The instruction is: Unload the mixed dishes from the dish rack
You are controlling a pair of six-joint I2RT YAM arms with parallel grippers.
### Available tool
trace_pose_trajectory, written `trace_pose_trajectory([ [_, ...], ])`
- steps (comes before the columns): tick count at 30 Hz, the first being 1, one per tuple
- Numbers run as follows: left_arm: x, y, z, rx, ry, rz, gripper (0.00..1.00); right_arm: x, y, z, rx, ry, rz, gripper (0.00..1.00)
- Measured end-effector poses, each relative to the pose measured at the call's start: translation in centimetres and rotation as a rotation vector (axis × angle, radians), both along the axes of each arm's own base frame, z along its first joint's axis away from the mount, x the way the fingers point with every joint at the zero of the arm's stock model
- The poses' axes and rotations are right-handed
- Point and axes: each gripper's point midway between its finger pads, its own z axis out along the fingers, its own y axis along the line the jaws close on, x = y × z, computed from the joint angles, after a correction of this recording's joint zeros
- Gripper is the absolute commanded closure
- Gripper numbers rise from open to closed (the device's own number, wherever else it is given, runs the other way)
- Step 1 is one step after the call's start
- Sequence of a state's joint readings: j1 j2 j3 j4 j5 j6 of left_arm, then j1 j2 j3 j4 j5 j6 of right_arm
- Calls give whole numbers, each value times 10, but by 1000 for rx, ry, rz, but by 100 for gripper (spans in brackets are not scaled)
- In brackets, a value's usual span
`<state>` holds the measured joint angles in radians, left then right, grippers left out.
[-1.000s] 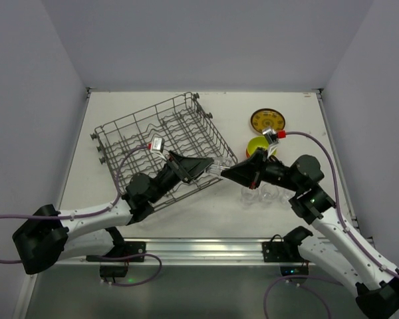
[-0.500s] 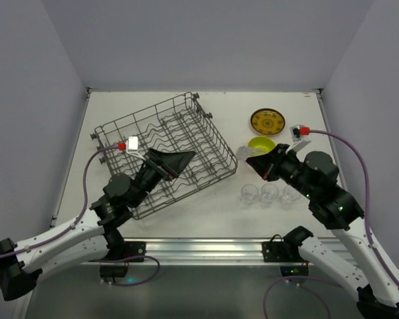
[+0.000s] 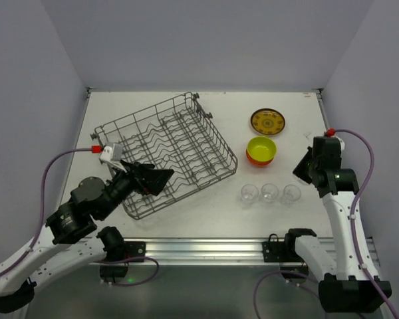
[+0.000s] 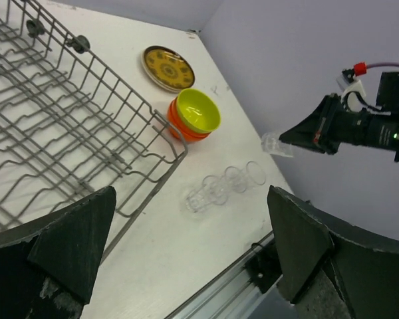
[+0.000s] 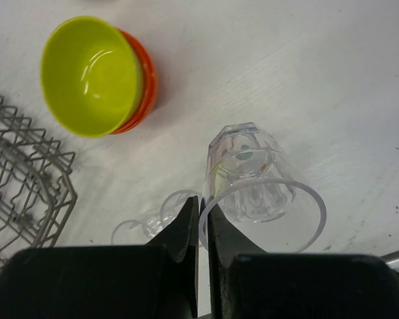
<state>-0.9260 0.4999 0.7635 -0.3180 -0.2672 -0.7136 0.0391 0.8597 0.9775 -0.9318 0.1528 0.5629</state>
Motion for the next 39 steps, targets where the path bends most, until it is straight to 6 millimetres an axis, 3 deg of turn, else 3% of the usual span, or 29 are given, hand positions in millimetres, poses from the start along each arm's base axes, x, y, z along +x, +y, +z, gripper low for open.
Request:
trace_pose_trajectory([
  [5,-16,31,-11,102,-36,11,0,3,-40,-21,-23,106,-157,100],
  [11,-22,56,-48,163,-21,62,0,2,-60,-49,-29,191,-268,100],
  [17,-21,87,-48,128,-26,184,0,-12,-76,-66,7,205,-394,100],
  [23,-17,86,-55,162,-4,196,0,-8,-86,-81,21,247,-441,100],
  [30,-18,83,-56,169,-1,183,0,-20,-88,-128,66,385,-467,100],
  [34,-19,85,-54,156,-10,180,0,-16,-90,-130,68,377,-462,96],
  [35,-20,85,-54,153,-11,179,0,-16,-90,-130,69,378,-459,91],
  [39,-20,85,-53,150,-14,175,0,-11,-91,-132,70,372,-449,84],
])
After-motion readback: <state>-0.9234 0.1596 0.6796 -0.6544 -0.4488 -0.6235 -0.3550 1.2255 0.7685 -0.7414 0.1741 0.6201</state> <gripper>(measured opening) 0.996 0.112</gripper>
